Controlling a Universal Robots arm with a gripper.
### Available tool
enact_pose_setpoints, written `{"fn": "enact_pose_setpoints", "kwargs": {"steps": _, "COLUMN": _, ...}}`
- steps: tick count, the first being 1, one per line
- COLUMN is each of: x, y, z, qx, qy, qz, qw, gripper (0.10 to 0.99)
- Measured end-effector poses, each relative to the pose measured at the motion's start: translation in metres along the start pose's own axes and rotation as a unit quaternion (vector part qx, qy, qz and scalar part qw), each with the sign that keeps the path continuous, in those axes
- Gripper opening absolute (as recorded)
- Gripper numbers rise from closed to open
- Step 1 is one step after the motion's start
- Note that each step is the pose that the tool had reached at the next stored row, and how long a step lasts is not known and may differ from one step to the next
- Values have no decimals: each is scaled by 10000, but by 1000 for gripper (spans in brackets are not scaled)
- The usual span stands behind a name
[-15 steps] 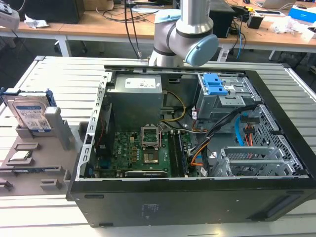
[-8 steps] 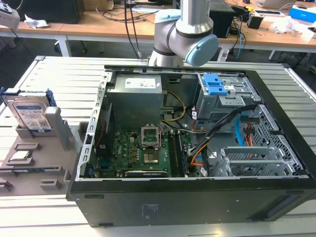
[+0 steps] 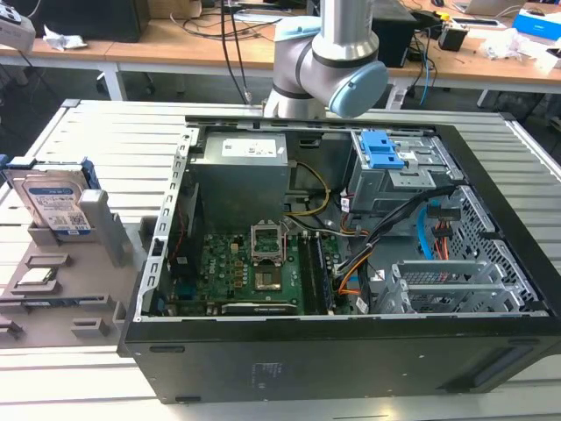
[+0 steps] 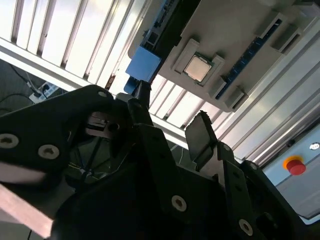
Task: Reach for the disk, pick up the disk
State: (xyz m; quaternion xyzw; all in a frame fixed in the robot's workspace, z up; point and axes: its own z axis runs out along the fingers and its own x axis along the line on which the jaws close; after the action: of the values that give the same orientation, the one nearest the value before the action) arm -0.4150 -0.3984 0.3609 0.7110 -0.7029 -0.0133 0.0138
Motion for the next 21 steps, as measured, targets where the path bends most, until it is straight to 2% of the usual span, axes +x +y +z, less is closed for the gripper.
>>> {"fn": "enact_pose_setpoints", "kwargs": {"steps": 1, "x": 0, "y": 0, "z": 0, "qx": 0, "qy": 0, "qz": -3, "qw": 10000, "gripper": 600}}
{"fn": "enact_pose_setpoints", "kwargs": {"steps": 11, "x": -2, "y": 0, "z": 0, "qx": 0, "qy": 1, "qz": -20, "qw": 10000, "gripper": 600}}
{"fn": "enact_pose_setpoints", "kwargs": {"steps": 14, "x": -41, "y": 0, "z": 0, "qx": 0, "qy": 0, "qz": -20, "qw": 10000, "gripper": 600}}
{"fn": "enact_pose_setpoints", "kwargs": {"steps": 17, "x": -154, "y": -4, "z": 0, "qx": 1, "qy": 0, "qz": -23, "qw": 10000, "gripper": 600}}
{"fn": "enact_pose_setpoints", "kwargs": {"steps": 21, "x": -160, "y": -65, "z": 36, "qx": -3, "qy": 7, "qz": -23, "qw": 10000, "gripper": 600}}
